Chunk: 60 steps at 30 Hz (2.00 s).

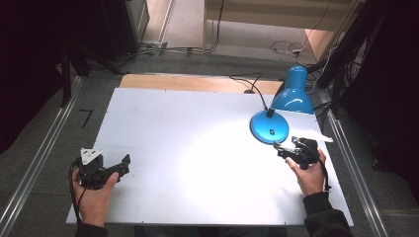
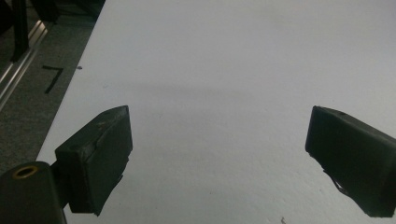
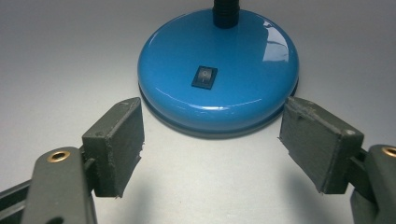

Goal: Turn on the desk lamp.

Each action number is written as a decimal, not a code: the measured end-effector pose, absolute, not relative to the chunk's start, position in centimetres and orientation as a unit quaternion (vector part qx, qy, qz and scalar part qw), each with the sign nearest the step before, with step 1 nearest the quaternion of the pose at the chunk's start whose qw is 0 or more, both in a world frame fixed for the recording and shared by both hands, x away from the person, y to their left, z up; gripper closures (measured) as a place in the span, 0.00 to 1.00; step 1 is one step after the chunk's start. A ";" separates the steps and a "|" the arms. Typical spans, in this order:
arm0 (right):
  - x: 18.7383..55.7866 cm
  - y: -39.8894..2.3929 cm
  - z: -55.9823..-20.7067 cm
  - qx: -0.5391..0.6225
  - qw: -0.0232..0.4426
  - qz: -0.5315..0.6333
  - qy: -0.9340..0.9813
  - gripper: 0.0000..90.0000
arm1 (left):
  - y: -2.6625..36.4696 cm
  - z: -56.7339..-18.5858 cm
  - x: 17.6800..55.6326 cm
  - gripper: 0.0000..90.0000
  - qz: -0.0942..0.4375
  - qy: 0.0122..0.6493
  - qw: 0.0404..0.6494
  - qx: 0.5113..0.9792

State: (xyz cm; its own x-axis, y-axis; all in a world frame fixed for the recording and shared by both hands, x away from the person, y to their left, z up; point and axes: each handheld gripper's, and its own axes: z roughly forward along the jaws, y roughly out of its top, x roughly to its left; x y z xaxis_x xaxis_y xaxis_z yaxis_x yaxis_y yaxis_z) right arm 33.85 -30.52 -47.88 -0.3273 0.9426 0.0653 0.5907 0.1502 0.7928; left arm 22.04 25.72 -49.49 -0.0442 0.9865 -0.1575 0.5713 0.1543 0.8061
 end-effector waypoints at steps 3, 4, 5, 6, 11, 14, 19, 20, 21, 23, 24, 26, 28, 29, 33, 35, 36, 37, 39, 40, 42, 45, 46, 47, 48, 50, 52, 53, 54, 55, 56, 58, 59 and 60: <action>33.5 -30.6 -47.8 0.529 0.232 0.376 0.724 0.23 | 25.7 -49.5 22.0 0.09 0.282 0.665 0.367 0.586; 33.4 -30.6 -47.8 0.529 0.231 0.376 0.725 0.23 | 25.7 -49.5 22.1 0.09 0.282 0.665 0.367 0.586; 33.3 -30.7 -47.7 0.529 0.229 0.377 0.725 0.23 | 25.7 -49.5 22.1 0.09 0.282 0.665 0.367 0.586; 33.1 -30.7 -47.7 0.529 0.230 0.377 0.725 0.23 | 25.7 -49.5 22.1 0.09 0.282 0.665 0.368 0.586; 32.4 -31.1 -47.4 0.526 0.230 0.381 0.724 0.22 | 25.7 -49.5 22.0 0.09 0.281 0.664 0.369 0.586; 32.0 -31.4 -47.4 0.526 0.230 0.381 0.724 0.23 | 25.7 -49.5 22.0 0.09 0.282 0.664 0.369 0.586; 31.4 -31.9 -47.4 0.527 0.230 0.382 0.723 0.22 | 25.7 -49.5 22.1 0.09 0.281 0.664 0.370 0.586; 31.4 -32.0 -47.4 0.527 0.230 0.382 0.724 0.22 | 25.7 -49.5 22.1 0.09 0.281 0.664 0.370 0.586; 31.3 -32.0 -47.3 0.527 0.230 0.381 0.724 0.22 | 25.7 -49.5 22.1 0.09 0.281 0.665 0.370 0.585; 31.1 -32.1 -47.3 0.527 0.230 0.382 0.724 0.22 | 25.7 -49.5 22.1 0.09 0.281 0.664 0.370 0.585; 31.0 -32.2 -47.3 0.526 0.230 0.381 0.725 0.22 | 25.7 -49.5 22.1 0.09 0.281 0.664 0.370 0.586; 30.8 -32.2 -47.2 0.525 0.230 0.382 0.725 0.22 | 25.7 -49.5 22.1 0.09 0.281 0.665 0.370 0.585; 30.5 -32.3 -47.1 0.525 0.231 0.381 0.725 0.22 | 25.7 -49.6 22.1 0.09 0.281 0.665 0.370 0.585; 30.4 -32.4 -47.1 0.524 0.231 0.382 0.726 0.22 | 25.7 -49.6 22.1 0.09 0.281 0.665 0.370 0.585; 30.0 -32.8 -47.1 0.525 0.232 0.382 0.725 0.21 | 25.7 -49.6 22.1 0.09 0.281 0.665 0.369 0.586; 29.8 -32.9 -47.0 0.525 0.231 0.382 0.725 0.21 | 25.7 -49.6 22.1 0.09 0.281 0.665 0.369 0.586; 29.7 -33.0 -47.0 0.524 0.233 0.381 0.725 0.21 | 25.7 -49.6 22.1 0.09 0.281 0.665 0.369 0.585; 29.5 -33.0 -47.0 0.525 0.232 0.381 0.725 0.21 | 25.7 -49.6 22.1 0.09 0.281 0.665 0.369 0.585; 29.3 -33.2 -46.9 0.526 0.232 0.381 0.724 0.21 | 25.7 -49.6 22.1 0.09 0.282 0.665 0.368 0.585; 29.2 -33.3 -47.0 0.525 0.233 0.379 0.726 0.21 | 25.7 -49.6 22.1 0.09 0.282 0.665 0.369 0.585; 28.9 -33.5 -47.0 0.527 0.233 0.378 0.725 0.21 | 25.7 -49.6 22.1 0.09 0.282 0.665 0.368 0.585; 28.7 -33.8 -47.1 0.529 0.232 0.377 0.724 0.21 | 25.7 -49.6 22.1 0.09 0.282 0.665 0.368 0.585; 28.6 -33.9 -47.2 0.529 0.232 0.376 0.724 0.21 | 25.7 -49.6 22.1 0.09 0.282 0.665 0.369 0.585; 28.5 -33.9 -47.2 0.531 0.231 0.375 0.724 0.21 | 25.6 -49.5 22.1 0.09 0.282 0.665 0.369 0.586; 28.5 -34.0 -47.3 0.531 0.232 0.373 0.724 0.21 | 25.6 -49.5 22.1 0.09 0.282 0.664 0.369 0.586; 28.3 -34.1 -47.3 0.532 0.230 0.373 0.725 0.21 | 25.6 -49.5 22.1 0.09 0.282 0.665 0.369 0.586; 28.1 -34.2 -47.4 0.531 0.232 0.372 0.725 0.21 | 25.7 -49.6 22.1 0.09 0.282 0.665 0.368 0.586; 28.0 -34.3 -47.4 0.534 0.231 0.371 0.724 0.21 | 25.7 -49.6 22.1 0.09 0.282 0.665 0.368 0.585; 28.0 -34.4 -47.4 0.533 0.231 0.371 0.725 0.21 | 25.7 -49.5 22.0 0.09 0.282 0.665 0.369 0.586; 27.9 -34.5 -47.4 0.534 0.231 0.370 0.725 0.21 | 25.7 -49.5 22.0 0.09 0.283 0.665 0.369 0.585; 27.8 -34.5 -47.4 0.535 0.231 0.369 0.724 0.21 | 25.7 -49.5 22.0 0.09 0.282 0.665 0.369 0.585; 27.6 -34.7 -47.5 0.535 0.232 0.368 0.724 0.20 | 25.7 -49.5 22.0 0.09 0.282 0.665 0.368 0.585; 27.5 -34.9 -47.5 0.535 0.233 0.367 0.724 0.20 | 25.7 -49.5 22.0 0.09 0.282 0.665 0.368 0.585; 27.4 -35.0 -47.5 0.535 0.236 0.365 0.724 0.20 | 25.7 -49.5 22.0 0.09 0.282 0.665 0.368 0.585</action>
State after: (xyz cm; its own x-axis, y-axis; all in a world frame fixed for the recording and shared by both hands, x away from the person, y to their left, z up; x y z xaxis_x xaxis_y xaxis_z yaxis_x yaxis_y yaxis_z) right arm 27.35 -34.97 -47.51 -0.3166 0.9473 0.0482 0.6020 0.1615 0.7820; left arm 22.04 25.70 -49.54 -0.0435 0.9863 -0.1592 0.5703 0.1553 0.8066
